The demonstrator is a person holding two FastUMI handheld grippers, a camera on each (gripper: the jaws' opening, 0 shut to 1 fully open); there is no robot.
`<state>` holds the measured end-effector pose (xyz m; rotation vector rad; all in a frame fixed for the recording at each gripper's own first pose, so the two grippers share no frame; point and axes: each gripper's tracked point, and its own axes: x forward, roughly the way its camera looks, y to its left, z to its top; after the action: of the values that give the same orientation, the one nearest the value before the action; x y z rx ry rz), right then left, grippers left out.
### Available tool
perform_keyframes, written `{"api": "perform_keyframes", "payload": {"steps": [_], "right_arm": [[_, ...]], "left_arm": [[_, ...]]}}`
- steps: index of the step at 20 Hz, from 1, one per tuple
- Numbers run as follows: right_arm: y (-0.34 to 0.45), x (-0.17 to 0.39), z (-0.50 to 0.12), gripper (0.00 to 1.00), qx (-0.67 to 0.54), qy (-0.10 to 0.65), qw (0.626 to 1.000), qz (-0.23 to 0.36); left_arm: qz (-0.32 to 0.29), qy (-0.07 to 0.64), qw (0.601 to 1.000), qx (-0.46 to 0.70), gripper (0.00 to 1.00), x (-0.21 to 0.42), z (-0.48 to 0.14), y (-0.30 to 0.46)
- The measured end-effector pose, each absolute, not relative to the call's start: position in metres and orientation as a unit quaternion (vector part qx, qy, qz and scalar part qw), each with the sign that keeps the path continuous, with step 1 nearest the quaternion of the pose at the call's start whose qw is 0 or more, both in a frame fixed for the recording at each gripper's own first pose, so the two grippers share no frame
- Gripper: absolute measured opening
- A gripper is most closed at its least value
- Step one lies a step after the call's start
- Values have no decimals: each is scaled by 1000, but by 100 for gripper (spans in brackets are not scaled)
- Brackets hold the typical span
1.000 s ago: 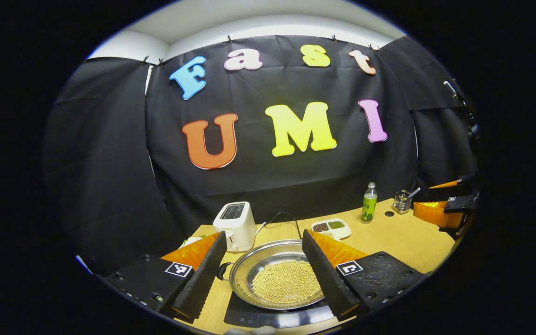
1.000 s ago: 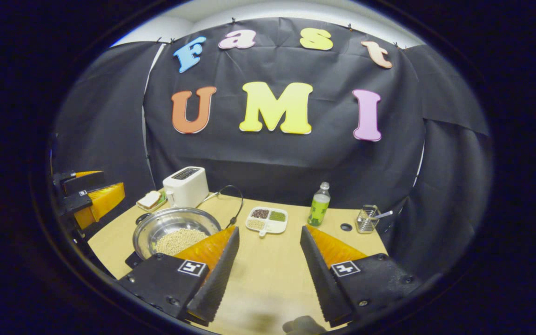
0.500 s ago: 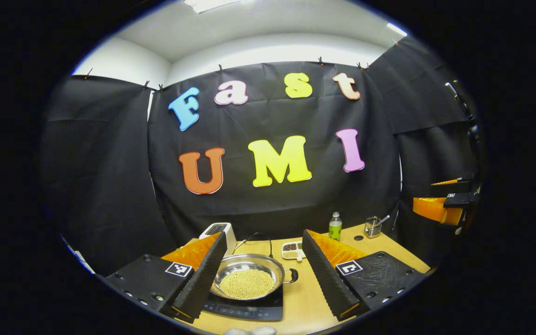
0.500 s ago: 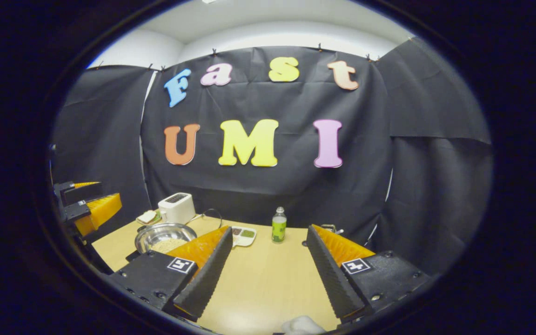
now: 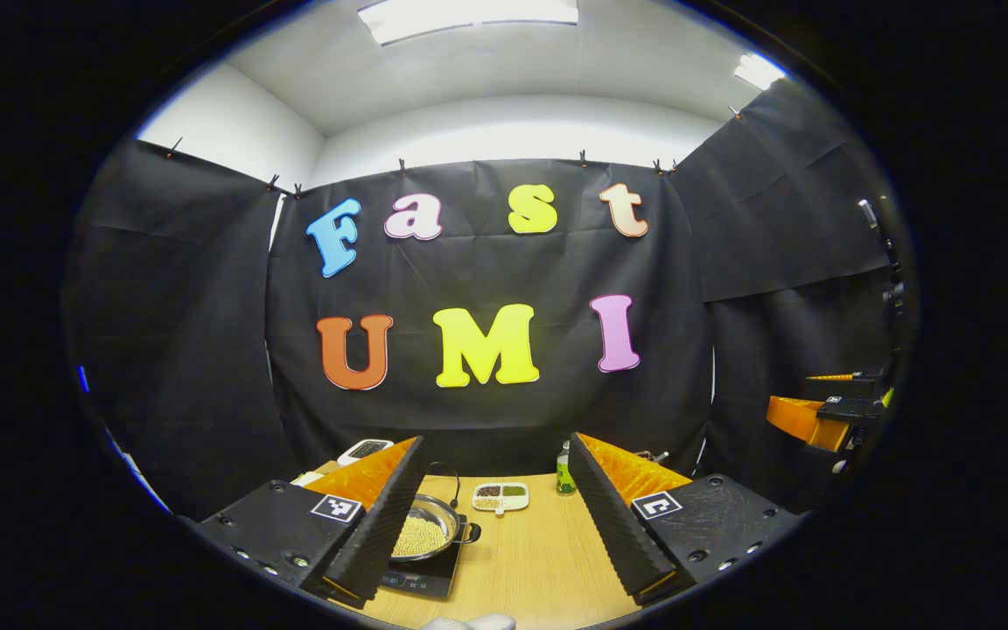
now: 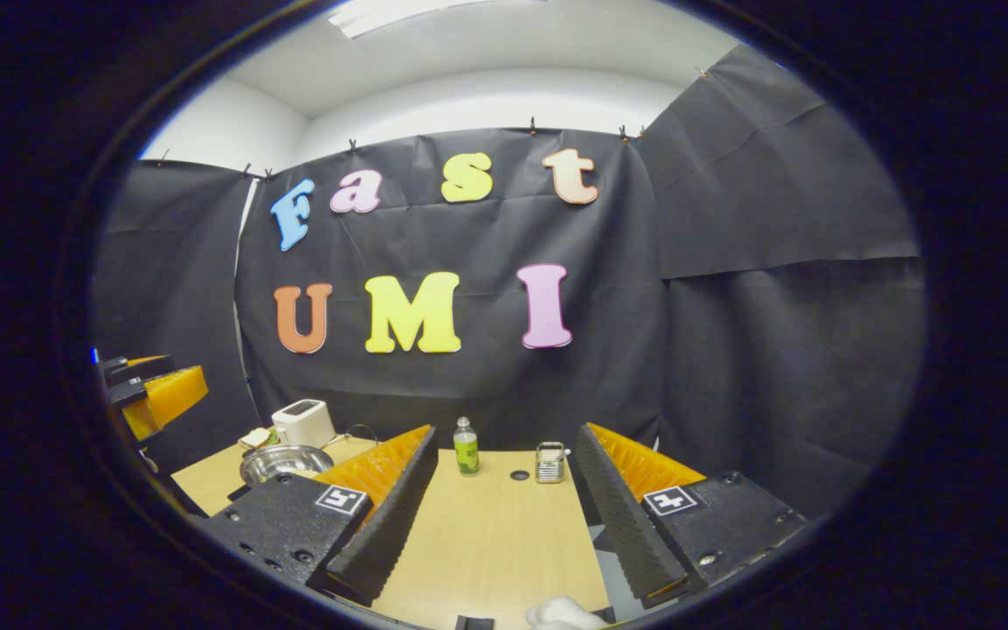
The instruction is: First push the handle of the pot to place it horizontally, then grasp the pot with both hands and set it on the induction cooktop.
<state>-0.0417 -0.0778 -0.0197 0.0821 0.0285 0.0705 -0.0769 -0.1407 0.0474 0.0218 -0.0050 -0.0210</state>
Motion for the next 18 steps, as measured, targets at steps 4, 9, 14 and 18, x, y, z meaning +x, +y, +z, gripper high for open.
{"api": "perform_keyframes", "payload": {"steps": [4,9,14,18], "right_arm": [[-85,-53,-18,99,39,10,999,37],[-89,-59,-14,100,44,5,998,39],[-92,-59,-14,99,37,6,999,37],[-88,-61,-13,100,36,4,998,41]], "left_arm": [[-3,-3,1000,5,96,-86,47,-144],[0,3,1000,12,96,-92,44,-146],[1,7,1000,13,96,-94,44,-145],[-2,8,1000,12,96,-97,45,-146]]}}
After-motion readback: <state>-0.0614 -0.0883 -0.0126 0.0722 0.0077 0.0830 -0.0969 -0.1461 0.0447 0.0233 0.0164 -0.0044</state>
